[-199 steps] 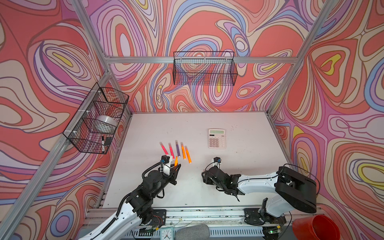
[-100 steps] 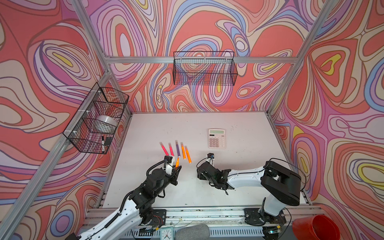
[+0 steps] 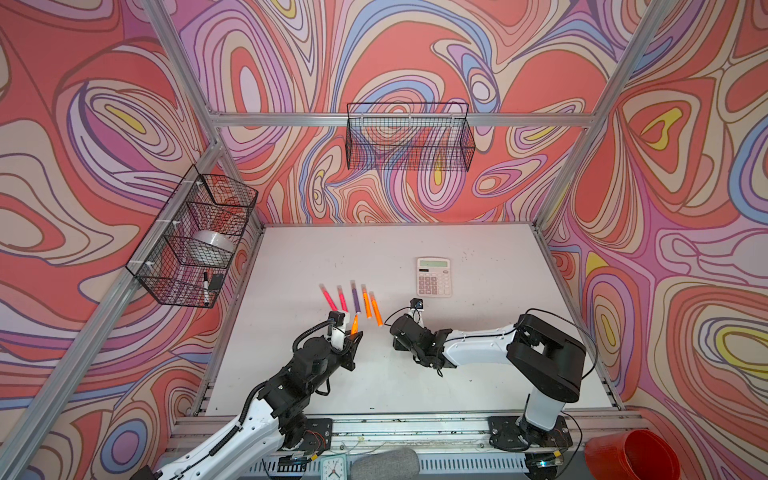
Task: Insert the pens into the pen caps
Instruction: 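Move the right gripper away over the remaining pink cap on the table, then lower the right gripper around the pink cap and close on it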
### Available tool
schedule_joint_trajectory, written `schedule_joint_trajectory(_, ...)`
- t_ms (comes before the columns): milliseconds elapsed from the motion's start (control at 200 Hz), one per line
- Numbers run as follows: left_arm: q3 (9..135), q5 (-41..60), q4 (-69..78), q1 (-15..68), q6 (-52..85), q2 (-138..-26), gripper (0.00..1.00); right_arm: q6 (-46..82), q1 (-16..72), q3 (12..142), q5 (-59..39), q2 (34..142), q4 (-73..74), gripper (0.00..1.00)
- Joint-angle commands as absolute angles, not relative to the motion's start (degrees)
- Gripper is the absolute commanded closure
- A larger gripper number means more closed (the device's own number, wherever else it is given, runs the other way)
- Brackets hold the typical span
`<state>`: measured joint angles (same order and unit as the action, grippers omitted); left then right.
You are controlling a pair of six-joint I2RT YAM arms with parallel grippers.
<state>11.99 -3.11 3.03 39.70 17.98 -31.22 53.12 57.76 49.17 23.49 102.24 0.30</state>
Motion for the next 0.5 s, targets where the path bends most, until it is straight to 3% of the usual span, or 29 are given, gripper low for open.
schedule_joint_trajectory(0,13.2,-3.9,3.4,39.7,17.2,-31.1,1.0,54.0,57.4,46.4,23.7,99.8,-4.2,0.43)
schedule_joint_trajectory(496,13.0,-3.9,3.2,39.7,17.4,-30.9,1.0,52.6,54.1,45.2,21.9,103.5,2.9,0.41)
